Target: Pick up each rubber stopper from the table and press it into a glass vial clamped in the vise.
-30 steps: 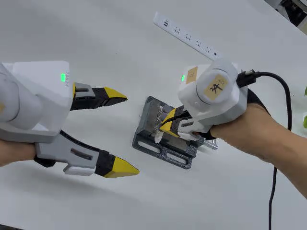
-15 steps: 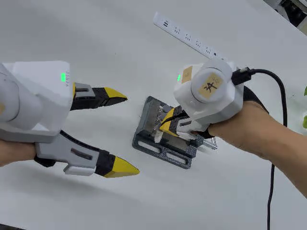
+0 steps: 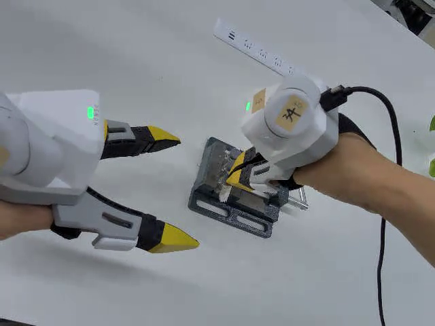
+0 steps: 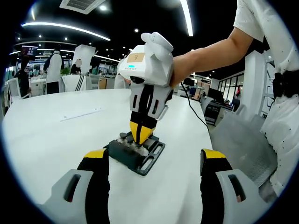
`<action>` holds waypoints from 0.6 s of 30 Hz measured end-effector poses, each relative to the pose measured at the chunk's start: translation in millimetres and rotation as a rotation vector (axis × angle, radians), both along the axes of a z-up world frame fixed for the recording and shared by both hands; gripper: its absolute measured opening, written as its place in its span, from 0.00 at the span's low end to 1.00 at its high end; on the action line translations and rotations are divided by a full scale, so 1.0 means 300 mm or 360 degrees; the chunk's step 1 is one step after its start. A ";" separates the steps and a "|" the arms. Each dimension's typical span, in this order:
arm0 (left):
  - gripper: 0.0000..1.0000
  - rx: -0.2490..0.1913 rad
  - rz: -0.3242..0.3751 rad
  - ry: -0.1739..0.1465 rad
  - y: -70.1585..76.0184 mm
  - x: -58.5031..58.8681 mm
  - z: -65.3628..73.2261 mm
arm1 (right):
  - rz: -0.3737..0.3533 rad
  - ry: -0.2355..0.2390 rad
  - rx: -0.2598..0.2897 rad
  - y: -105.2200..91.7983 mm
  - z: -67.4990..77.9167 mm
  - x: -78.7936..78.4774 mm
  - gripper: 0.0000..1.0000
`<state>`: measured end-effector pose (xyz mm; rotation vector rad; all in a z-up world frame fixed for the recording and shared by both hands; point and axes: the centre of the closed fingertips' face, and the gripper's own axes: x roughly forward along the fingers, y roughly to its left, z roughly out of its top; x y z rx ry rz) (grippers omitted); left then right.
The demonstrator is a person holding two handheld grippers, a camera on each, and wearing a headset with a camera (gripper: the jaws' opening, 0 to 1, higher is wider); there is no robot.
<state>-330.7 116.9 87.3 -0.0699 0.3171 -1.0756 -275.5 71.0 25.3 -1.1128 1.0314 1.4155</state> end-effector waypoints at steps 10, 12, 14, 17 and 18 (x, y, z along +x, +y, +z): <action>0.79 0.0039 -0.0008 0.0012 0.011 -0.012 0.006 | -0.0105 0.0040 0.0101 -0.008 0.005 -0.004 0.00; 0.79 0.0043 -0.0010 0.0013 0.010 -0.014 0.009 | -0.0098 0.0036 0.0102 -0.006 0.004 -0.005 0.00; 0.79 0.0048 -0.0014 0.0014 0.007 -0.018 0.012 | -0.0082 0.0025 0.0101 -0.004 0.004 -0.004 0.00; 0.79 0.0057 -0.0019 0.0014 0.004 -0.022 0.018 | -0.0079 0.0015 0.0112 -0.004 0.006 -0.001 0.00; 0.79 0.0059 -0.0020 0.0016 0.004 -0.022 0.020 | -0.0084 0.0014 0.0121 -0.005 0.007 -0.001 0.00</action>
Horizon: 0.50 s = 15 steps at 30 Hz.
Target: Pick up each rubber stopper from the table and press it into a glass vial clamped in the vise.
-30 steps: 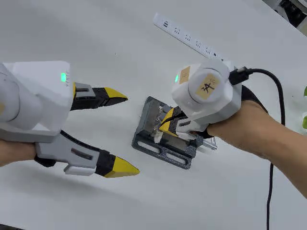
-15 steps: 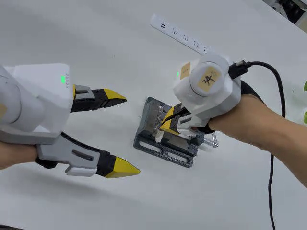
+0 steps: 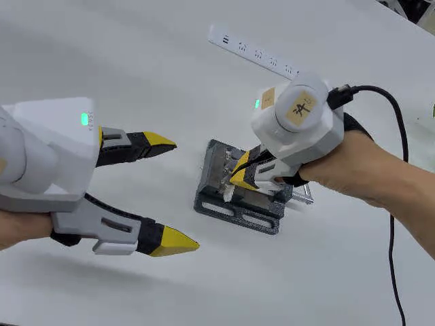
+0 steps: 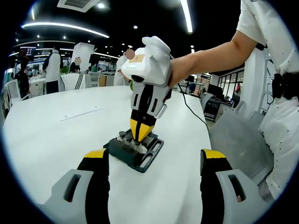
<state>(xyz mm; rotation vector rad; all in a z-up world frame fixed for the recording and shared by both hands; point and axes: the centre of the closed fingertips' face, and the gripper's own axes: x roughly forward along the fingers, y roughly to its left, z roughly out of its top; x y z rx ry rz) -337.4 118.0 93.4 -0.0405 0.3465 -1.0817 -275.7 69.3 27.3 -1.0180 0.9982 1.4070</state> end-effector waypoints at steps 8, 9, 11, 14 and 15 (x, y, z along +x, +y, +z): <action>0.79 0.0020 -0.0003 0.0005 0.000 -0.003 0.014 | -0.0032 0.0001 0.0048 0.002 0.004 0.000 0.00; 0.79 0.0027 -0.0002 0.0007 0.002 -0.003 0.014 | -0.0038 -0.0002 0.0056 0.001 0.004 0.002 0.00; 0.79 0.0033 -0.0002 0.0006 0.003 -0.003 0.014 | -0.0047 -0.0004 0.0070 -0.001 0.005 0.003 0.00; 0.79 0.0048 -0.0005 0.0007 0.004 -0.004 0.014 | -0.0070 0.0001 0.0092 -0.004 0.008 0.000 0.00; 0.79 0.0050 -0.0003 0.0007 0.006 -0.004 0.016 | -0.0076 0.0001 0.0098 -0.007 0.010 0.001 0.00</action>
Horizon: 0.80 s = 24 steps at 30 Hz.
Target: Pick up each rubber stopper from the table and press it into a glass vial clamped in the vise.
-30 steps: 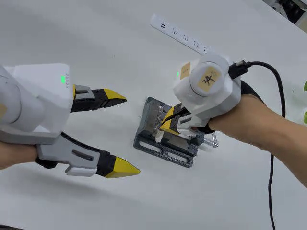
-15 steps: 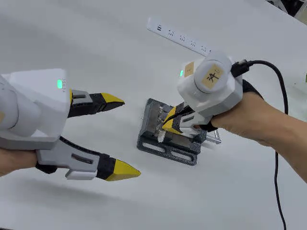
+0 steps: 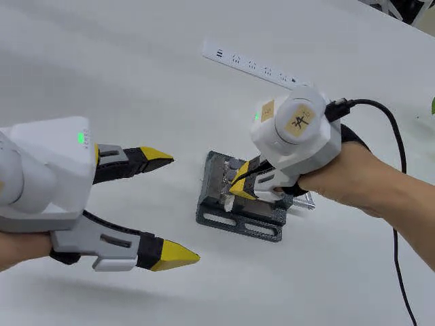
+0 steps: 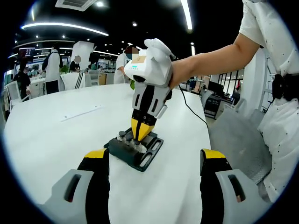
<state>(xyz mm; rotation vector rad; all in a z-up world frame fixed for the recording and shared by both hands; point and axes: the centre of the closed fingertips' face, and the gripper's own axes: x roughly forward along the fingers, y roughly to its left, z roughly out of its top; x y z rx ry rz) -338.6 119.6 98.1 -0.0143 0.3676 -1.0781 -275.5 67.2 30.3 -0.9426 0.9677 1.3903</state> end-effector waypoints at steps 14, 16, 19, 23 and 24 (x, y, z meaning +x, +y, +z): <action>0.80 0.0061 0.0000 -0.0013 0.006 -0.001 0.008 | -0.0149 -0.0028 0.0183 -0.028 0.064 0.006 0.02; 0.80 0.0071 -0.0003 -0.0015 0.007 0.000 0.009 | -0.0178 -0.0030 0.0206 -0.038 0.073 0.005 0.04; 0.82 0.0092 -0.0003 -0.0024 0.010 0.002 0.009 | -0.0235 -0.0039 0.0259 -0.056 0.092 0.001 0.06; 0.85 0.0119 -0.0002 -0.0035 0.015 0.005 0.009 | -0.0312 -0.0050 0.0338 -0.088 0.117 -0.001 0.11; 0.85 0.0126 -0.0001 -0.0039 0.017 0.006 0.010 | -0.0333 -0.0053 0.0357 -0.100 0.121 -0.002 0.12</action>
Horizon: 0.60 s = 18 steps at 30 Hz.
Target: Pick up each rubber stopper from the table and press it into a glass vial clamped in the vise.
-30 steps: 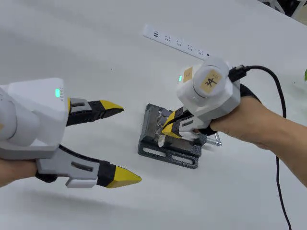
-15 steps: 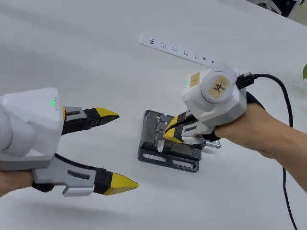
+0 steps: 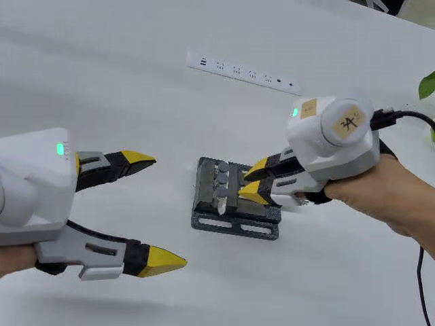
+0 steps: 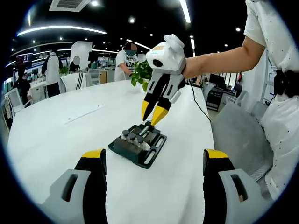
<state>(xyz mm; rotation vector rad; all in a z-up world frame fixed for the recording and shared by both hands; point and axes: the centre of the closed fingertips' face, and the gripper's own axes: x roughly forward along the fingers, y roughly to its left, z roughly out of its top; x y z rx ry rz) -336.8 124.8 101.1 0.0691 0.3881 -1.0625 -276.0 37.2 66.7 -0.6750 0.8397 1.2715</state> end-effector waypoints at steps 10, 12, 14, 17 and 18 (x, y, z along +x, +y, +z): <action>0.93 0.0044 0.0020 -0.0008 0.004 0.004 -0.008 | -0.0184 0.0004 0.0169 -0.112 0.001 -0.023 0.25; 0.95 0.0059 0.0017 -0.0013 0.004 0.002 -0.013 | -0.0227 0.0005 0.0204 -0.136 -0.001 -0.033 0.28; 0.97 0.0057 0.0025 -0.0018 0.004 0.004 -0.013 | -0.0261 -0.0005 0.0235 -0.164 -0.008 -0.038 0.33; 0.99 0.0061 0.0039 -0.0017 0.008 0.009 -0.015 | -0.0308 -0.0006 0.0276 -0.194 -0.014 -0.054 0.40; 0.99 0.0060 0.0043 -0.0010 0.008 0.010 -0.017 | -0.0326 -0.0018 0.0300 -0.208 -0.017 -0.058 0.43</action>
